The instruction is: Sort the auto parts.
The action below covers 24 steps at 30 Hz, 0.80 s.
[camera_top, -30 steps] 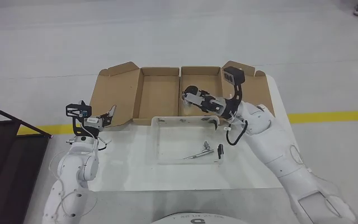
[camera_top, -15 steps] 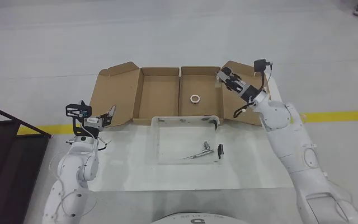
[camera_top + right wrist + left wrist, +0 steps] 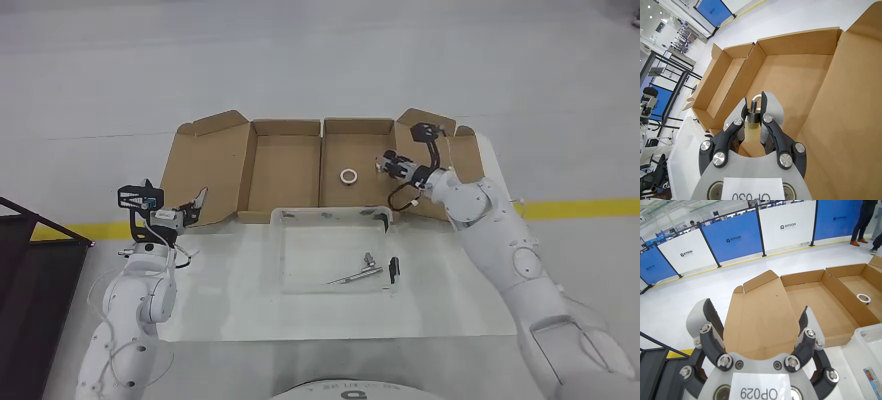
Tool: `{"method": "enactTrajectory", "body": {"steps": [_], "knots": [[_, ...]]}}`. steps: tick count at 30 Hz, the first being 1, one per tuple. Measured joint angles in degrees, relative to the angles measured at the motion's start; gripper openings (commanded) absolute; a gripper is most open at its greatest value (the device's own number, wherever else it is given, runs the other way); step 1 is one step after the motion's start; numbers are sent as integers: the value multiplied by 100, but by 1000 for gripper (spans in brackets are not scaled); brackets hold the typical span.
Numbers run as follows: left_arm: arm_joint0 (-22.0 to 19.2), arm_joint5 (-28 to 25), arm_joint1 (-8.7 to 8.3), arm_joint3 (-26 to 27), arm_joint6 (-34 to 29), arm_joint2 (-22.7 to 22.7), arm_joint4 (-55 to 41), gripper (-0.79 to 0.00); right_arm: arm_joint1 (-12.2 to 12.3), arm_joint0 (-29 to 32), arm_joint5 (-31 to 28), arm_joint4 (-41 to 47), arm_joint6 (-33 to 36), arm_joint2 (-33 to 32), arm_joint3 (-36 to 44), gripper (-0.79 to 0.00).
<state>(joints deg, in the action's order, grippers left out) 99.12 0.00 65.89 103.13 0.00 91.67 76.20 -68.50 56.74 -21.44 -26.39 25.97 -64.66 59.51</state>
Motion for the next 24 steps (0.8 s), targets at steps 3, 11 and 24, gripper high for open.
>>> {"method": "enactTrajectory", "body": {"steps": [3, 11, 24], "knots": [[0, 0, 0, 0, 0, 0, 0, 0, -30, -78, 8, -32, -52, 71, -133, -785], [0, 0, 0, 0, 0, 0, 0, 0, -86, -169, 170, -240, -216, 207, -299, 0], [0, 0, 0, 0, 0, 0, 0, 0, 14, 225, -1636, 1111, -6, -312, 219, 0]]}}
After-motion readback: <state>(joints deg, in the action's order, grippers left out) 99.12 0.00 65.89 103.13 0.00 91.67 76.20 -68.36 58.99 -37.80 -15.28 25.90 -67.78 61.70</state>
